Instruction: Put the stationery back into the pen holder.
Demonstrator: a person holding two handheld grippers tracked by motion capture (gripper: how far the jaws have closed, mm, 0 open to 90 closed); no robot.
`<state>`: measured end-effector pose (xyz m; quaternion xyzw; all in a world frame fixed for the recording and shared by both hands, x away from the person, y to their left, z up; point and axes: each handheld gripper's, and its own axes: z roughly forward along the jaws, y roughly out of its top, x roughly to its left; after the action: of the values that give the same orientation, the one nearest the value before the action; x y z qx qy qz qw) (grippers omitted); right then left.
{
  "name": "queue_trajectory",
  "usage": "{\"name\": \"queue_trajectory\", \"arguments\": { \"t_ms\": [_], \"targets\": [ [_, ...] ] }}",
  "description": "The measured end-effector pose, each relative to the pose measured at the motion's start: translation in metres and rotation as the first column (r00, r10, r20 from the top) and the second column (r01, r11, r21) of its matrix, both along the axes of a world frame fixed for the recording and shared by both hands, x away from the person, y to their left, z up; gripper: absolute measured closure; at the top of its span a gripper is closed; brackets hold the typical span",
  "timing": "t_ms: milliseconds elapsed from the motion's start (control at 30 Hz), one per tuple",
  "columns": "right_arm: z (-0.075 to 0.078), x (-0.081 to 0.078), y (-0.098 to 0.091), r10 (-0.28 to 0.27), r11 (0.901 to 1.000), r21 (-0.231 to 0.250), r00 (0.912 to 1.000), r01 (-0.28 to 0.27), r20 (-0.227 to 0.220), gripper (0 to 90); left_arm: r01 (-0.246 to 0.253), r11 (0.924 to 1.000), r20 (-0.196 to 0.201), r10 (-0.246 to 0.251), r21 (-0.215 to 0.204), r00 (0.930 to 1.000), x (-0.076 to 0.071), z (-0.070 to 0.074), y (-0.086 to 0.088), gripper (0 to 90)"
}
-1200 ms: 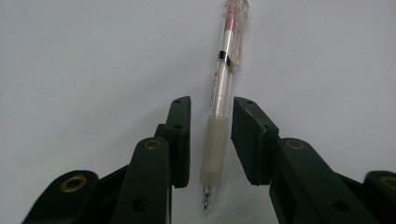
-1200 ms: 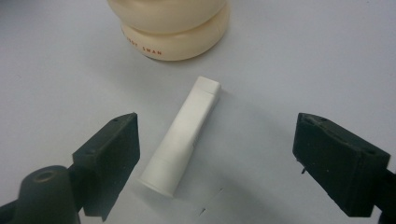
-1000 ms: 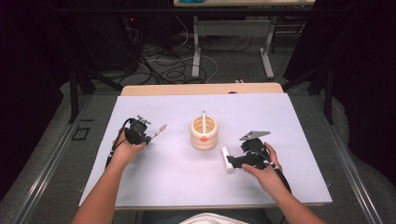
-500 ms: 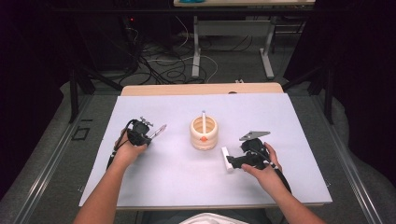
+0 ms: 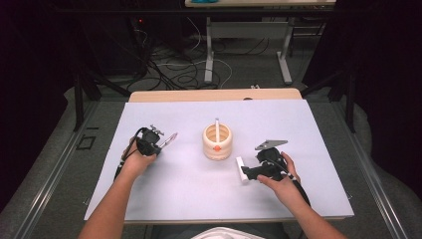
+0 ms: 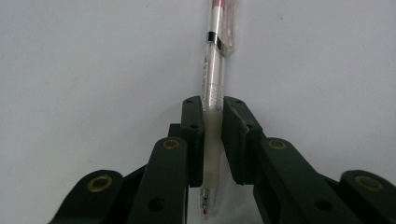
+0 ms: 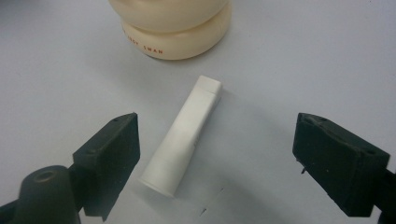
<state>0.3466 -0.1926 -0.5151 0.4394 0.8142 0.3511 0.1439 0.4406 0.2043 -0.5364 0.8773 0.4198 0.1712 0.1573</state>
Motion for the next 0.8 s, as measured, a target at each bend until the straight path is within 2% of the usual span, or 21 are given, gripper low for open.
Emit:
{"name": "queue_trajectory", "arguments": {
  "t_ms": [367,667,800],
  "targets": [
    [0.000,0.000,-0.001,-0.002,1.0000,0.001,1.0000,0.002,0.003,14.7,-0.008,0.9999,-0.006,0.008,-0.011,1.0000,0.000,0.001,0.002,79.5],
    [0.001,0.000,0.000,0.000,1.0000,-0.001,1.0000,0.000,0.009,14.9,-0.039,0.9969,0.022,0.041,-0.069,0.9989,-0.005,0.012,0.007,79.6],
    [0.001,-0.001,0.000,-0.001,1.0000,-0.003,0.9999,0.001,0.011,15.1,-0.043,0.9942,0.020,0.045,-0.098,0.9988,-0.008,0.017,0.010,79.6]
  ]
}}
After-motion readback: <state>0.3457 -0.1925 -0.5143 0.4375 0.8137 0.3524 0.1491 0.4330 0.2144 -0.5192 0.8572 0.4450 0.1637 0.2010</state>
